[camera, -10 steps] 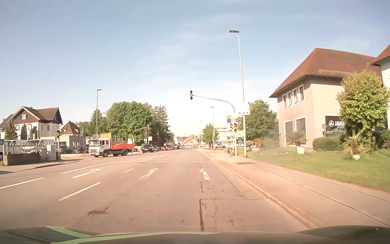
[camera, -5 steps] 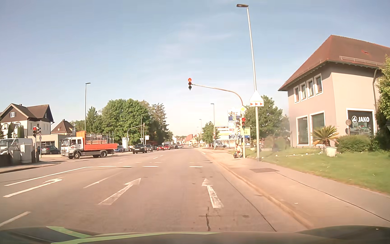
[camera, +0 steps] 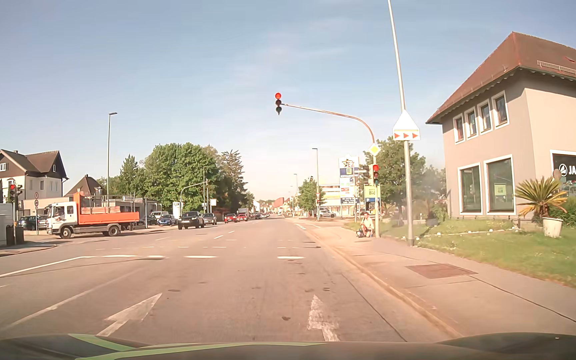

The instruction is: Follow the waypoints while adhering to traffic rules and regulations

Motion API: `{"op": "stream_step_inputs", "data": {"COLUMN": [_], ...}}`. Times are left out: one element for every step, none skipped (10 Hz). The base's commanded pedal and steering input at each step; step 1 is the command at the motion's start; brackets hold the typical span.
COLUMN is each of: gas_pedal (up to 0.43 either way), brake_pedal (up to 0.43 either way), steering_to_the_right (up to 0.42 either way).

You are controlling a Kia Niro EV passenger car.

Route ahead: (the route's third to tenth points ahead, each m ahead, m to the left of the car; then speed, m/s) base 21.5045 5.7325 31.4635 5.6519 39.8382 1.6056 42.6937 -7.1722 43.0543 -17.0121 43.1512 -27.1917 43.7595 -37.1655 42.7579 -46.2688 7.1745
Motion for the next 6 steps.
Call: {"op": "stream_step_inputs", "data": {"gas_pedal": [0.000, 0.000, 0.000, 0.000, 0.000, 0.000], "brake_pedal": [0.280, 0.280, 0.280, 0.287, 0.287, 0.293], "steering_to_the_right": [-0.001, -0.001, -0.001, -0.001, -0.001, -0.001]}}
